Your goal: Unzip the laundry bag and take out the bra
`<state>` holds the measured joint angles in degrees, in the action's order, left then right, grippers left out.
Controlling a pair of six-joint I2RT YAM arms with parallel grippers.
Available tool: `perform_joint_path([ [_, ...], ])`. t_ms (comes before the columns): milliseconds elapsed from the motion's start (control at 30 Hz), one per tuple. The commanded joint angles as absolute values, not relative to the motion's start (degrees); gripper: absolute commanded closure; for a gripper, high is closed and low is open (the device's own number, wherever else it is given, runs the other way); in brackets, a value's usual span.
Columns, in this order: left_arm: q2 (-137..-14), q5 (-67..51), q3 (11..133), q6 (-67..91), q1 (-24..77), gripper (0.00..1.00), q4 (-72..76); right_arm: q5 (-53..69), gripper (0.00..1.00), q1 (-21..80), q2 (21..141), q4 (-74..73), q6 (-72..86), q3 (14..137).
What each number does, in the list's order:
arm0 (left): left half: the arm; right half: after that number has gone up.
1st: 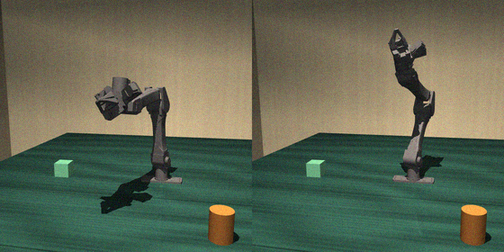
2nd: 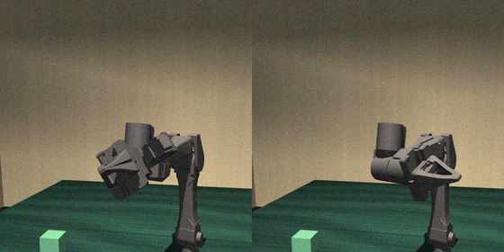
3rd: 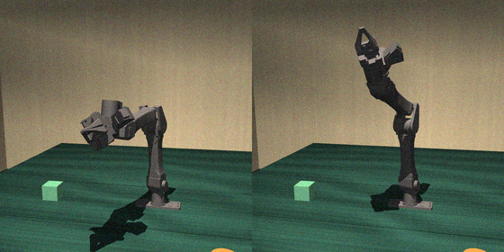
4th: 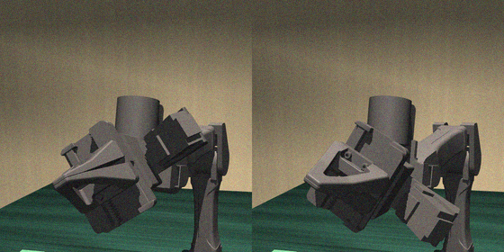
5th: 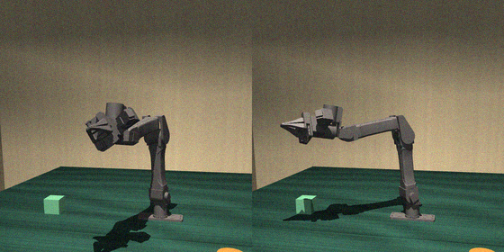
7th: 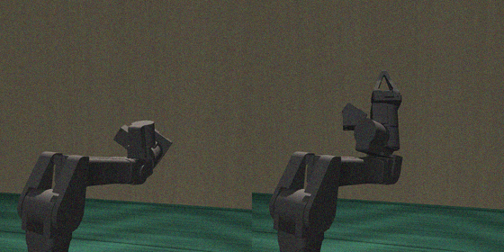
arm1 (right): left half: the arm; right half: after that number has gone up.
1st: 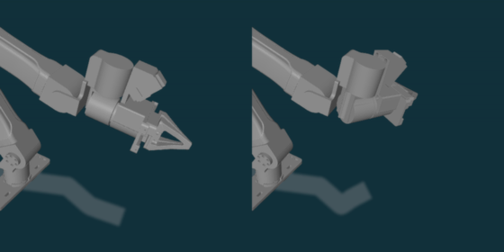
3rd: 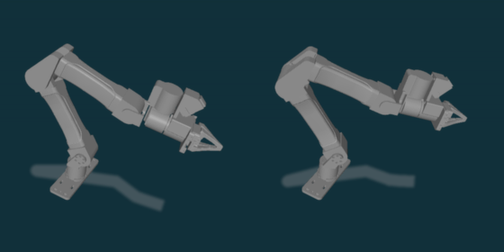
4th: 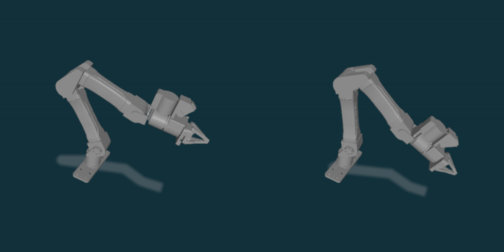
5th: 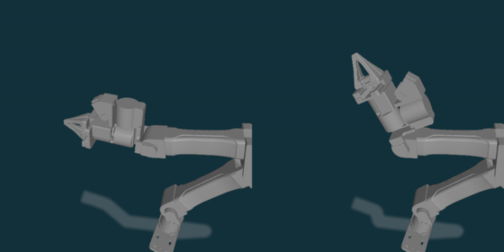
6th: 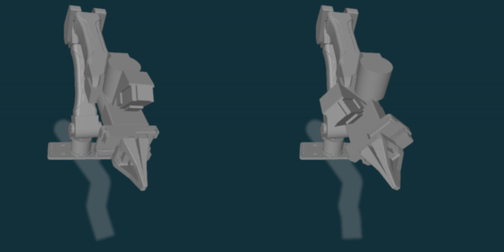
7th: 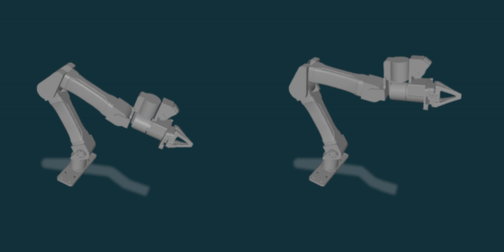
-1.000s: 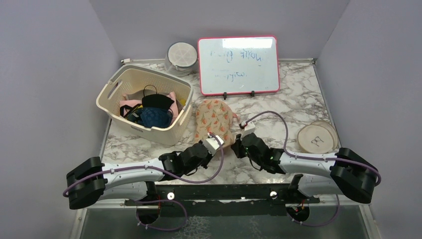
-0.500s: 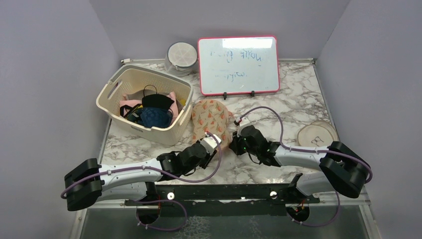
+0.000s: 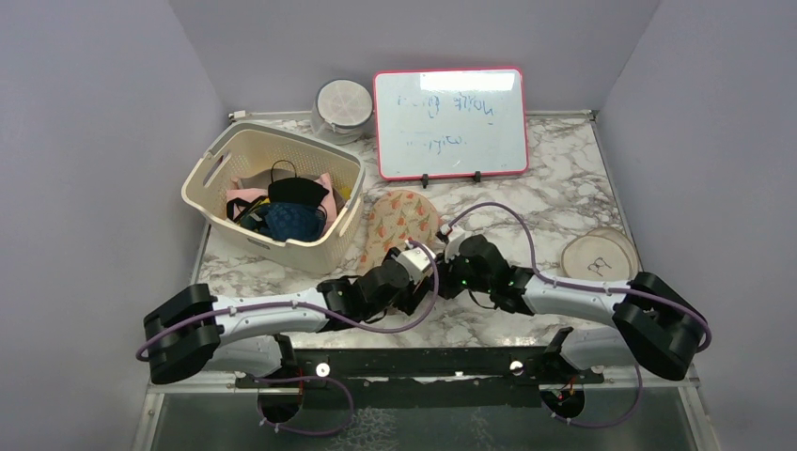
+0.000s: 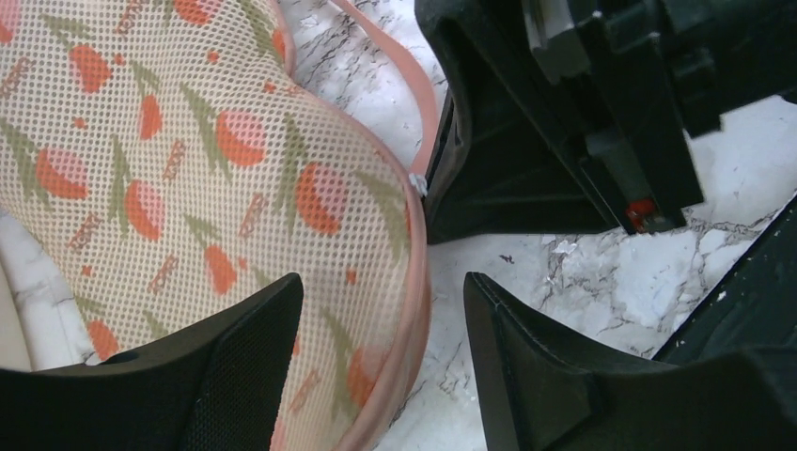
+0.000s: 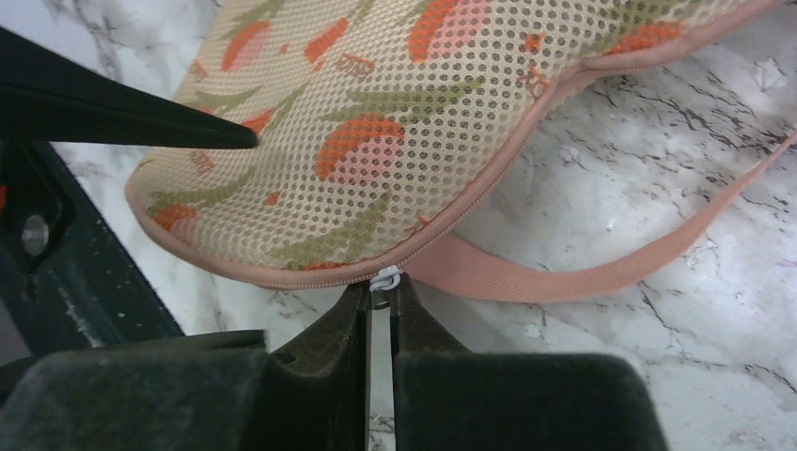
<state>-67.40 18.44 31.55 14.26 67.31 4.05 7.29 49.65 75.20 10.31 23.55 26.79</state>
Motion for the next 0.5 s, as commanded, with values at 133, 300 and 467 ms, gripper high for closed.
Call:
perform_joint_path([
  [133, -72.1, 18.5, 34.6, 13.6, 67.3, 0.63, 5.0, 13.0, 0.99, 49.4, 72.9, 11.3, 23.4, 27.0],
  [300, -68.7, 19.4, 33.1, 13.6, 67.3, 0.89, 4.3, 11.7, 0.99, 49.4, 73.9, 10.2, 24.9, 27.7],
  [467, -65.7, 19.5, 32.2, 12.9, 67.3, 1.00, 1.1, 7.0, 0.99, 49.2, 75.0, 5.0, 24.8, 30.5],
])
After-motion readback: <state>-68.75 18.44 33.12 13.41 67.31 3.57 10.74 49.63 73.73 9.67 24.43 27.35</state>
